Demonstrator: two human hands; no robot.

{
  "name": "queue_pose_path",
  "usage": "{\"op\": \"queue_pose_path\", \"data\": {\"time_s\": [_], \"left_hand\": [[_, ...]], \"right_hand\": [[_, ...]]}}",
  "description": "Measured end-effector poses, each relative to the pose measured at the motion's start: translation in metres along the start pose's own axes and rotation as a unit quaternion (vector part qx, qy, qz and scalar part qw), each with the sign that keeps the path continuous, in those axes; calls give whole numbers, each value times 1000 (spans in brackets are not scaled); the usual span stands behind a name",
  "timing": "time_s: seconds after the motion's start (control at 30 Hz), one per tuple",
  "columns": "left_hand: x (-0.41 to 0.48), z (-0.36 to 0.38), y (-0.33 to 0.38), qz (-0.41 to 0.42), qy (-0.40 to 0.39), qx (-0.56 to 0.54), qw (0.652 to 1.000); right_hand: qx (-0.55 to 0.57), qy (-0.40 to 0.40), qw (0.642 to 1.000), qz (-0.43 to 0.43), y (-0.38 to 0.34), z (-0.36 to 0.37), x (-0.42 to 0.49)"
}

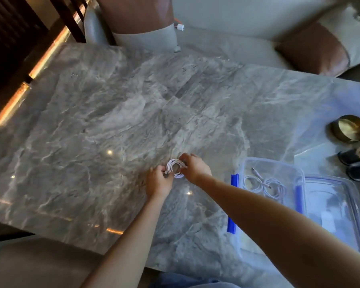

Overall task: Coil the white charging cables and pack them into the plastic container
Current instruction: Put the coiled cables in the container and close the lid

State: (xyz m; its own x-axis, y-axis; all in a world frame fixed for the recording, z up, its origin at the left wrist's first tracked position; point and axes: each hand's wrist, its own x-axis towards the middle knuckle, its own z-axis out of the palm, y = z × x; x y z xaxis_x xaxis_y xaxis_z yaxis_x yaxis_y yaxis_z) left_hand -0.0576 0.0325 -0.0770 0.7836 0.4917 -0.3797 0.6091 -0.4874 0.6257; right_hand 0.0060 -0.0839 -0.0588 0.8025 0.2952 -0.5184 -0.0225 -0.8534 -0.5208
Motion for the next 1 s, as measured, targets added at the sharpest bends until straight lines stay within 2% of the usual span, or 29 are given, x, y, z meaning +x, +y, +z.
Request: {"op": "queue_pose_path", "data": {"time_s": [0.13, 0.3, 0.43, 0.5, 0.63, 0.7, 0.8, 0.93, 1.0], "left_hand": [[3, -2, -5, 1, -14, -14, 1000], [5, -8, 6, 15, -46, -101, 994], [0, -21, 50, 51, -19, -115, 992], [-11, -24, 82, 86, -10, -109, 990], [-49, -18, 141, 163, -49, -110, 979], [-70, -9, 161, 199, -72, -71, 975], [-98, 13, 177, 258, -113, 47, 958], [-129, 57, 177, 343, -153, 269, 887], [-143, 78, 170, 356, -175, 356, 846]], "right_hand": [[45, 18, 999, 9, 0, 1, 3], [103, 30, 994, 4, 1, -17, 2], [142, 73, 987, -28, 3, -63, -13], [198, 93, 975, -37, 6, -93, -31], [333, 103, 937, -37, 24, -152, -84], [346, 94, 933, -36, 44, -172, -112], [308, 68, 949, 2, 86, -187, -143], [201, -10, 975, 90, 139, -172, -164], [120, -51, 986, 104, 157, -157, -162]]}}
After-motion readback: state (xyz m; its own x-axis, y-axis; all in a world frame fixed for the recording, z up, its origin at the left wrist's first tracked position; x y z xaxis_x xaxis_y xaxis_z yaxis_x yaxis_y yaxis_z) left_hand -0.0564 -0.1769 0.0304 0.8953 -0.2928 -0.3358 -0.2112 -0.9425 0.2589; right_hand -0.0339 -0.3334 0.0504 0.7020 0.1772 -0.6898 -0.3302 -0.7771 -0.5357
